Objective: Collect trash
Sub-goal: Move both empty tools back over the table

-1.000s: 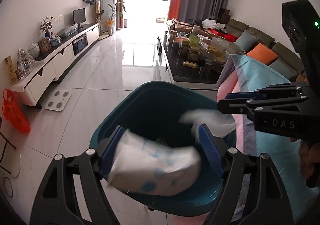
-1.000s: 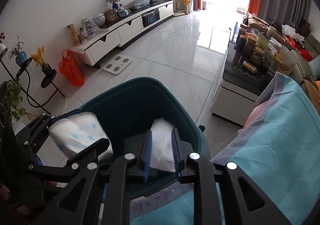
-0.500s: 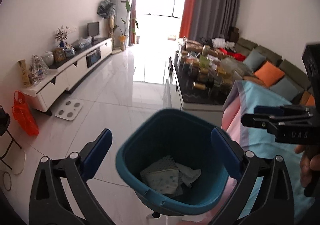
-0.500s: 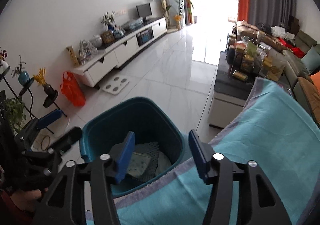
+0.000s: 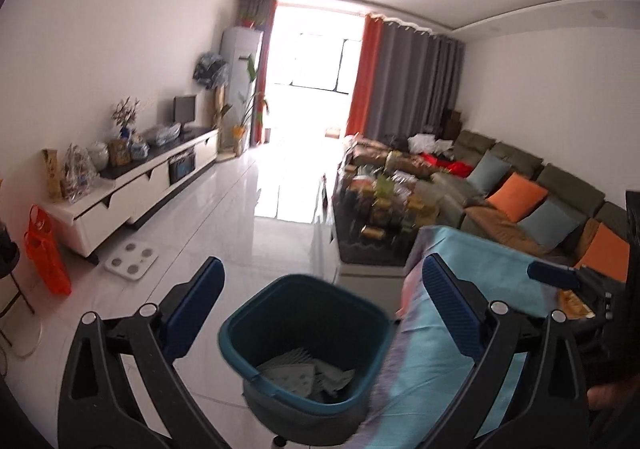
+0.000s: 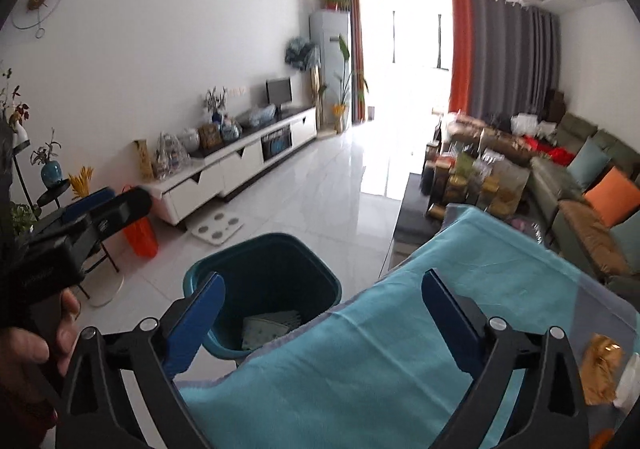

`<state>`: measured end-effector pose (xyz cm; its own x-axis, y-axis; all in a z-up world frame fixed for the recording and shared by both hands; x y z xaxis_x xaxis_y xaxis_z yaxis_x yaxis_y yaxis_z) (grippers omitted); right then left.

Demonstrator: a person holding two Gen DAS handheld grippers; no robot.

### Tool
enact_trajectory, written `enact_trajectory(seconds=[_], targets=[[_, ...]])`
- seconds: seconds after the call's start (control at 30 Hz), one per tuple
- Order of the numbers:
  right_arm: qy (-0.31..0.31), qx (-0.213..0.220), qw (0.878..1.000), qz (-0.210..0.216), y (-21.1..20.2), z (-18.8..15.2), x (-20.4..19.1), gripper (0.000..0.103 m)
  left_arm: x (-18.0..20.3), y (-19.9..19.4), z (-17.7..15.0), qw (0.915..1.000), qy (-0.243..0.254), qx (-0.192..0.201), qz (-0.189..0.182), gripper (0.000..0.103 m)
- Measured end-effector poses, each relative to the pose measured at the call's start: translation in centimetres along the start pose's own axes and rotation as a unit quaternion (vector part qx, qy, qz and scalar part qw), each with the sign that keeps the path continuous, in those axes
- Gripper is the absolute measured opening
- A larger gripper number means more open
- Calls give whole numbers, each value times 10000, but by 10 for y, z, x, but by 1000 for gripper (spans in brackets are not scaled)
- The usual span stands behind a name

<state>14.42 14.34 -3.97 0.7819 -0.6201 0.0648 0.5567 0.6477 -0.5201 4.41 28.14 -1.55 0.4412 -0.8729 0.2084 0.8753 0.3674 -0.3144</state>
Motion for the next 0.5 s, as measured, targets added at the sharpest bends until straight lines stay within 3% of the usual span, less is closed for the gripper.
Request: enact_trajectory(seconds=[0.17, 0.37, 0.5], targets=[[287, 233, 9992, -127, -42, -11, 24, 96, 41, -17, 8, 9993, 17, 141, -332, 98], [507, 617, 9943, -706, -95, -32, 67, 96, 88, -26, 6, 9968, 190, 208, -751, 98], [717, 667, 9902, -996, -121, -52, 91, 96, 125, -28, -2, 9940, 608, 215, -883, 98]])
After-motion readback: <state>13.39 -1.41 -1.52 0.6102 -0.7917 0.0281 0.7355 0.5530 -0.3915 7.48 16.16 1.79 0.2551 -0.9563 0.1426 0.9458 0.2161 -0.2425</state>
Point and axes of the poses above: each gripper's, at about its wrist camera, not at the fingertips, and y roughly the way its jaws point, x to its right, z to its top, the point moved 9 cm from there along y, roughly the way its jaws point, and after that the axes turned 12 degrees about -z, right-handed, at the moved point
